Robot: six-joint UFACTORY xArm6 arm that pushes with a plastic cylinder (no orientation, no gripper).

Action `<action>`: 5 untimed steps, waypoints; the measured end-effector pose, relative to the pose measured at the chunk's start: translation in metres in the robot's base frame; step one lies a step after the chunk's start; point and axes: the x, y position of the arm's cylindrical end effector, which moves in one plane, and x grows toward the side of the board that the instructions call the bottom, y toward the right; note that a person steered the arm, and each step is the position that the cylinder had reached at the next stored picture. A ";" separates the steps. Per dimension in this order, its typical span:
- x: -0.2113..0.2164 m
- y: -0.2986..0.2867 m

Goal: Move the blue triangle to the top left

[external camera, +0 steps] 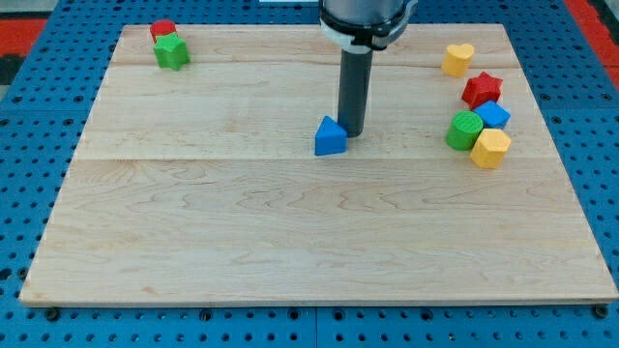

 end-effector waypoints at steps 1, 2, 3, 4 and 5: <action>0.020 0.004; -0.027 -0.072; -0.061 -0.145; -0.058 -0.098; -0.035 -0.042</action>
